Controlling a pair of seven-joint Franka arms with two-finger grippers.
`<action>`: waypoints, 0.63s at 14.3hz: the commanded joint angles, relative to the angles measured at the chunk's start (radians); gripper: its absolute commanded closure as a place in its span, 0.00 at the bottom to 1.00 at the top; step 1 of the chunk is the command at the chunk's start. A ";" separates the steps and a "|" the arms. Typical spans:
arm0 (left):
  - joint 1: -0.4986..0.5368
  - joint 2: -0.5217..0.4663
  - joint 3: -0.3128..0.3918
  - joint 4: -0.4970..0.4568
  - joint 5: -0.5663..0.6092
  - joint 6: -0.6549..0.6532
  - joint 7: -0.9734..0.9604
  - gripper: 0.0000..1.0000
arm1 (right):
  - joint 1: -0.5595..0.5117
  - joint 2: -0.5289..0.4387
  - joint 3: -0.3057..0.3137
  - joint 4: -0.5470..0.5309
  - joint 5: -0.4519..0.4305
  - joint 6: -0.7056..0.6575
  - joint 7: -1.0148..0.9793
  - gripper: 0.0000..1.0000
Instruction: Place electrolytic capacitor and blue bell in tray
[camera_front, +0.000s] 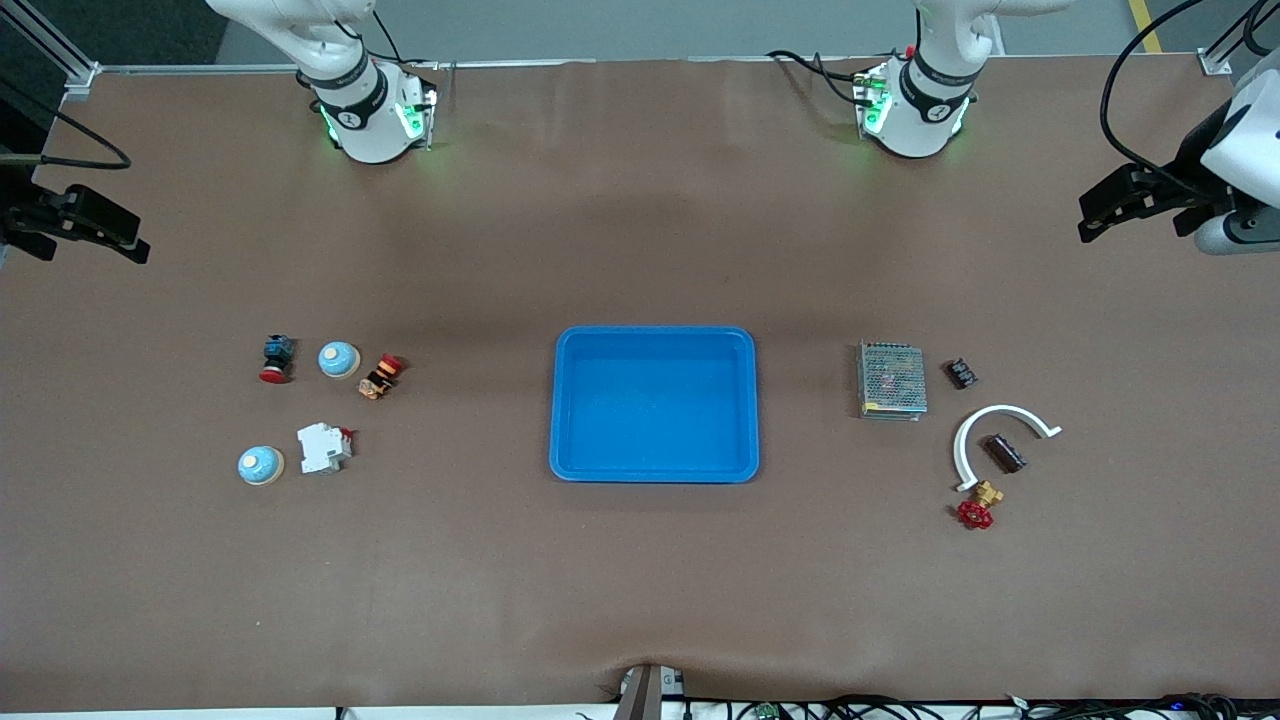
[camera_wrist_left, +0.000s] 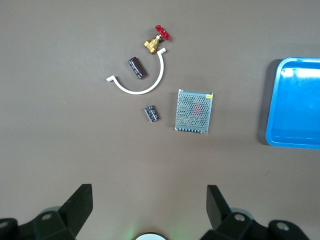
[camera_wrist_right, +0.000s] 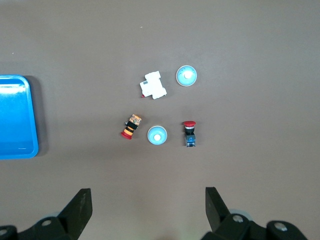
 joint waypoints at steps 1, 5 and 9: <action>0.007 -0.017 0.001 0.005 -0.016 -0.015 0.021 0.00 | -0.010 -0.007 0.009 -0.005 -0.006 0.004 -0.008 0.00; 0.007 -0.009 0.004 0.005 -0.006 -0.015 0.021 0.00 | -0.008 -0.007 0.009 -0.003 -0.005 0.006 -0.008 0.00; 0.011 0.015 0.008 -0.027 -0.004 -0.012 0.018 0.00 | -0.005 -0.007 0.009 -0.005 -0.005 0.006 -0.006 0.00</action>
